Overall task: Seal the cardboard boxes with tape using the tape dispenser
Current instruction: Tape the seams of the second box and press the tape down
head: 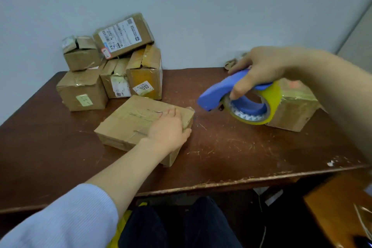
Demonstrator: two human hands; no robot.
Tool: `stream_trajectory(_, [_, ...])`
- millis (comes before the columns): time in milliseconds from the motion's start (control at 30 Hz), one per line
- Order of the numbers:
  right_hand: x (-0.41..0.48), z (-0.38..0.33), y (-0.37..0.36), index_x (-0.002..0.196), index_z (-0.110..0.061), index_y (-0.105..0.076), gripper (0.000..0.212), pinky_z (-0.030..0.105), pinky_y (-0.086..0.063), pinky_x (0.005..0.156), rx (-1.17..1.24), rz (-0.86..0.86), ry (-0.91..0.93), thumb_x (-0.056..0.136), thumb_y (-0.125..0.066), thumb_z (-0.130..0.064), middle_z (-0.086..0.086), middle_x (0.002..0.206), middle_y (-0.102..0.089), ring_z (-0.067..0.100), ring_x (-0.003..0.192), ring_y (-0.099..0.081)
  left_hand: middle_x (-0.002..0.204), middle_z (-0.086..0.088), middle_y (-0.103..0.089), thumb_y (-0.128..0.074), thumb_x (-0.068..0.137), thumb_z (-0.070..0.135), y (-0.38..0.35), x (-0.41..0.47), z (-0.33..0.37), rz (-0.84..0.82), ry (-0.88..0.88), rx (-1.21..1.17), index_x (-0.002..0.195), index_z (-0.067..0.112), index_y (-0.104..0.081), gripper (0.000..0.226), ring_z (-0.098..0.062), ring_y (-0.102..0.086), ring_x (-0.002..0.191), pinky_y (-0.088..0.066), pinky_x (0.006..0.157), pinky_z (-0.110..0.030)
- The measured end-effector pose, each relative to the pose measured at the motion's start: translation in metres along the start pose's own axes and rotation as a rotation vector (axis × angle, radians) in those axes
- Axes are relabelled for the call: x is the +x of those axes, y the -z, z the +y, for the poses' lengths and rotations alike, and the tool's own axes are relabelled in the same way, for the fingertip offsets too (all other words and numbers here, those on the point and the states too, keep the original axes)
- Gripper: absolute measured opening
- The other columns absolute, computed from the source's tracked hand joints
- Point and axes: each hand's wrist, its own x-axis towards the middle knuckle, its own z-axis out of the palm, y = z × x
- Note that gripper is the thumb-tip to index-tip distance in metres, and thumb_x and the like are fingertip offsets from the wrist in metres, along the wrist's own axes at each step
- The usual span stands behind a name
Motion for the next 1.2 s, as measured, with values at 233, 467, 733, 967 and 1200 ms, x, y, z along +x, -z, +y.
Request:
stream_trajectory(233, [-0.007,0.039,-0.105,0.152,-0.025,-0.011,0.114,0.032,-0.037,0.066,-0.343,0.317,-0.028,0.062,-0.05,-0.081,0.009,0.106,-0.043,0.026,0.089,-0.049,0.154,-0.018,-0.021,-0.048,0.096,0.037,-0.006,0.004,0.019,0.027,0.075,0.026,0.147,-0.003,-0.019,0.071,-0.03,-0.022,0.142,-0.023,0.115,-0.036])
stream_trajectory(467, [0.023,0.051,-0.183,0.124,-0.007,-0.062,0.085,0.032,-0.04,0.05,-0.569,0.579,0.039,0.052,-0.09,-0.042,0.018,0.072,-0.055,0.03,0.056,-0.052,0.158,-0.018,-0.005,-0.04,0.099,0.03,-0.007,0.004,0.017,-0.006,0.067,-0.037,0.15,-0.001,-0.007,0.068,-0.029,-0.005,0.147,-0.01,0.12,-0.038])
stream_trajectory(733, [0.022,0.023,-0.178,0.124,0.0,-0.059,0.045,0.054,-0.033,0.106,-0.329,0.789,0.293,0.082,-0.068,-0.013,0.028,0.132,-0.051,0.046,0.121,-0.05,0.16,-0.002,0.002,-0.052,0.091,0.011,0.021,0.0,-0.012,-0.071,0.029,-0.594,0.152,0.015,-0.013,0.072,-0.016,0.003,0.147,-0.003,0.119,-0.034])
stream_trajectory(967, [0.049,-0.031,-0.199,0.146,-0.01,-0.033,0.052,0.021,-0.005,0.115,0.058,0.275,0.438,0.102,-0.027,-0.036,0.006,0.155,-0.027,0.016,0.145,-0.018,0.159,0.0,0.01,-0.015,0.103,0.038,0.0,-0.012,-0.052,-0.159,-0.216,-0.023,0.152,0.016,0.003,0.056,-0.01,0.008,0.146,0.008,0.114,-0.024])
stream_trajectory(1200, [0.051,-0.026,-0.196,0.142,-0.023,-0.044,0.047,0.022,-0.013,0.116,0.153,0.24,0.412,0.098,-0.043,-0.04,-0.009,0.153,-0.031,0.003,0.143,-0.018,0.159,-0.005,0.014,-0.019,0.092,0.065,0.017,-0.002,-0.13,-0.148,0.187,-0.038,0.151,0.021,0.011,0.08,-0.02,0.006,0.147,-0.004,0.119,-0.038])
